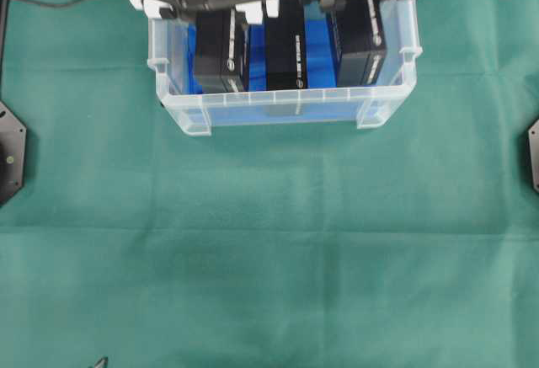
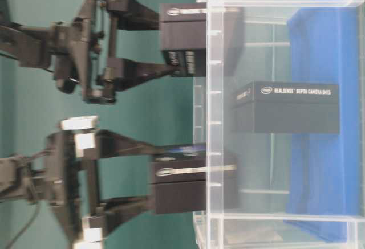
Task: Take the box out of the case with both arms.
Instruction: 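Lift both gripped boxes straight up out of the bin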
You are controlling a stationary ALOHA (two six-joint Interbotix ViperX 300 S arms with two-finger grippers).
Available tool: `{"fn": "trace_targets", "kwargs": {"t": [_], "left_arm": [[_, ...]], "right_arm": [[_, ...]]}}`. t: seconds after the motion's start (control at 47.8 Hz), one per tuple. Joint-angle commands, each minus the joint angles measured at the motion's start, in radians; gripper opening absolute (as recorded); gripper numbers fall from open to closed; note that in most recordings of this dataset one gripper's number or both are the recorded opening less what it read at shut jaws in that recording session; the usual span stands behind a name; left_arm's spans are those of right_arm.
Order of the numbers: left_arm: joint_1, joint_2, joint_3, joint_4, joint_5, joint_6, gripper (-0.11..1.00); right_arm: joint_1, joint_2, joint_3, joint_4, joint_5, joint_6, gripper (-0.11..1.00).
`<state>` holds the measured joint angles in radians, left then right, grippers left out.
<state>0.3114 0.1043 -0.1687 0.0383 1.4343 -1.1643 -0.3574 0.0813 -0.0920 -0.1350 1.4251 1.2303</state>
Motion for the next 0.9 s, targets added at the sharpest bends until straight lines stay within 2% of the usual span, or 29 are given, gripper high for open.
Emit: {"fn": "trace_targets", "kwargs": {"t": [0.0, 0.418, 0.565, 0.649, 0.879], "left_arm": [[0.005, -0.043, -0.091, 0.002, 0.066, 0.015, 0.63], [0.005, -0.037, -0.285, 0.002, 0.235, 0.035, 0.63], [0.005, -0.035, -0.328, 0.002, 0.282, 0.035, 0.63], [0.005, -0.035, -0.356, 0.002, 0.307, 0.035, 0.63], [0.002, -0.025, -0.390, 0.002, 0.321, 0.037, 0.63]], "right_arm": [[-0.005, -0.046, -0.057, -0.011, 0.031, -0.003, 0.65], [-0.003, -0.060, -0.244, -0.011, 0.192, -0.049, 0.65], [0.006, -0.060, -0.311, -0.032, 0.236, -0.051, 0.65], [0.011, -0.060, -0.337, -0.046, 0.256, -0.051, 0.65], [0.017, -0.060, -0.351, -0.046, 0.281, -0.052, 0.65]]}}
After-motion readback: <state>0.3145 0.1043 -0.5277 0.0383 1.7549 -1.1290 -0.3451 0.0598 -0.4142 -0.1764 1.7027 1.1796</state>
